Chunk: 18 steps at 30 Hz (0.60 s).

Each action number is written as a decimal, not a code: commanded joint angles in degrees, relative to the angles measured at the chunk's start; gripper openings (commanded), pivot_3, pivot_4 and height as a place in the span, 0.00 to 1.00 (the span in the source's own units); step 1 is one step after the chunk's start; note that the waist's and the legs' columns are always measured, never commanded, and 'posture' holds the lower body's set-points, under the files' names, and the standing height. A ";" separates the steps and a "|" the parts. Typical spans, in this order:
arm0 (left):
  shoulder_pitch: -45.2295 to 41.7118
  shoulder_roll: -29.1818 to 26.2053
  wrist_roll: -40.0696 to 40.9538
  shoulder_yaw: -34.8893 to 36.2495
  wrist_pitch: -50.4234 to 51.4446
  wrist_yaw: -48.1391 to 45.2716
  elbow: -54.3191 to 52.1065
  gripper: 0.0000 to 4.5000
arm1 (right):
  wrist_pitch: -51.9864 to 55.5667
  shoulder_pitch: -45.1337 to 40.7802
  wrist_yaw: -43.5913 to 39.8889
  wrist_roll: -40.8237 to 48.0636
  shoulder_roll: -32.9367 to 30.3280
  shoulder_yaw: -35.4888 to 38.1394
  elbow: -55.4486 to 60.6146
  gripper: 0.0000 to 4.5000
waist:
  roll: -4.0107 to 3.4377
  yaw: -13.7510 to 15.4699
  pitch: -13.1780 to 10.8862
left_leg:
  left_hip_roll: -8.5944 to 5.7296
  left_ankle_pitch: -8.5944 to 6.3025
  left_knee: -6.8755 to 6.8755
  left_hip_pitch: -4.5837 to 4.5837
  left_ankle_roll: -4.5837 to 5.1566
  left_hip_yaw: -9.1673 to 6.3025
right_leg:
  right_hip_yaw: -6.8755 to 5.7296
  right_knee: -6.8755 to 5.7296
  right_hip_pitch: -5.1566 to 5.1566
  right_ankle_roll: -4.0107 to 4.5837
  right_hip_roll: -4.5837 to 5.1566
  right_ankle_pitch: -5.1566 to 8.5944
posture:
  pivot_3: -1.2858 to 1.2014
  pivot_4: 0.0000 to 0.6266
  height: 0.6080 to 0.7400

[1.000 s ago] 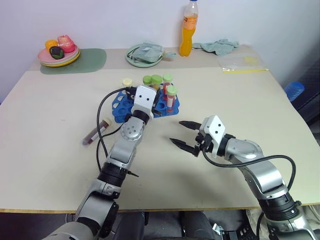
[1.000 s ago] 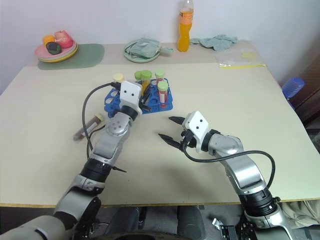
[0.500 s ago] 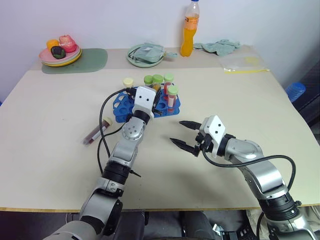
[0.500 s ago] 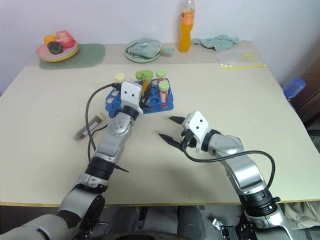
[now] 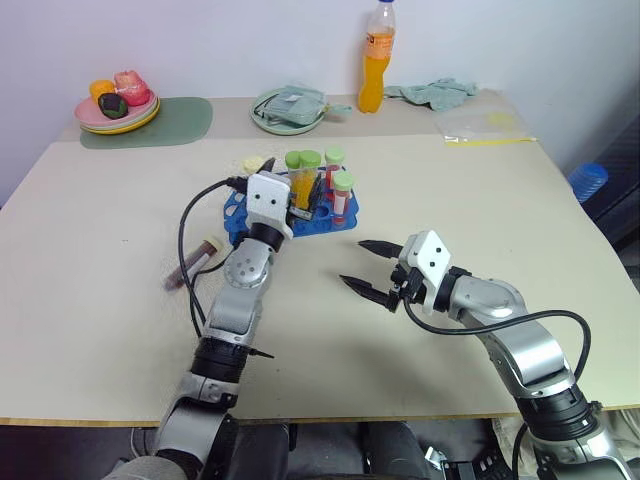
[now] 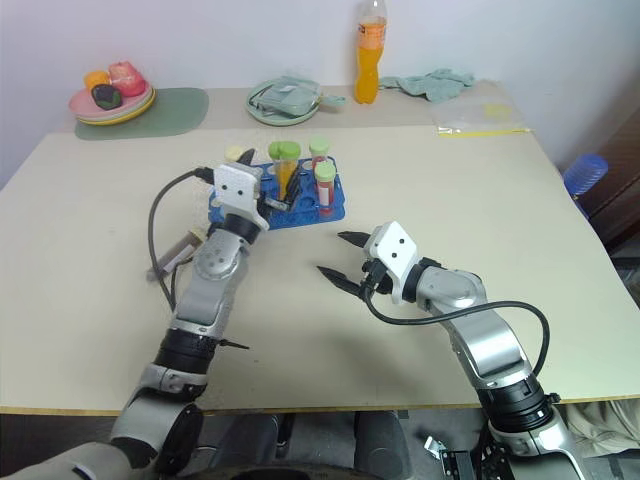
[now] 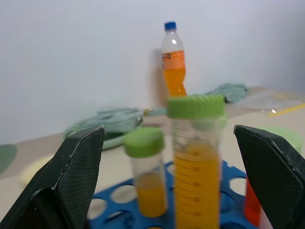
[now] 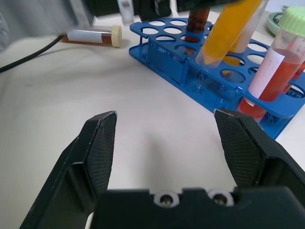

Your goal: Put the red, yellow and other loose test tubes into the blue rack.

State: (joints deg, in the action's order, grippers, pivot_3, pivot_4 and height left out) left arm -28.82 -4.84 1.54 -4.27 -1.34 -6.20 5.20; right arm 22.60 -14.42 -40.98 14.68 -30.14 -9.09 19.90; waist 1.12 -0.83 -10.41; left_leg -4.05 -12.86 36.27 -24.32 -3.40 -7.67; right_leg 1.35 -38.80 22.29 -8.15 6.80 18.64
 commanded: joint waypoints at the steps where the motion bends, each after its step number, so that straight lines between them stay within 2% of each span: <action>1: -0.19 -0.79 1.30 0.24 3.45 -2.59 -3.59 0.99 | -1.45 -0.69 -0.31 -0.02 0.68 0.11 0.70 0.80 | 0.00 -0.01 0.00 | 0.00 0.00 0.00 0.00 0.00 0.00 | 0.00 0.00 0.00 0.00 0.00 0.00 | 0.52 0.24 1.00; 9: -4.14 -2.96 0.23 -1.55 23.32 -5.77 -8.40 0.99 | -1.65 -0.55 -0.20 -0.24 0.85 0.08 0.57 0.80 | 0.00 -0.11 0.00 | 0.00 -0.02 0.00 0.00 0.03 0.01 | -0.01 -0.02 0.00 0.00 -0.01 0.00 | 0.52 0.24 1.00; 18: -8.52 -2.22 0.80 -2.27 33.69 -7.11 -9.68 0.99 | -1.76 -0.36 0.03 -0.92 1.26 -0.41 0.61 0.80 | 0.00 -0.13 0.00 | 0.00 0.01 0.00 0.00 -0.02 -0.01 | 0.00 -0.06 0.02 0.00 -0.01 0.00 | 0.52 0.24 1.00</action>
State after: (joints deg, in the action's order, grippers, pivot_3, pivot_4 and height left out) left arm -35.67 -7.40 1.99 -6.09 31.22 -13.33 -2.51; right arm 22.09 -14.42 -41.01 13.70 -29.49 -9.72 19.78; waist 1.13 -0.96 -10.41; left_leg -4.05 -12.85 36.27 -24.32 -3.42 -7.69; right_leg 1.35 -38.86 22.31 -8.15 6.80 18.64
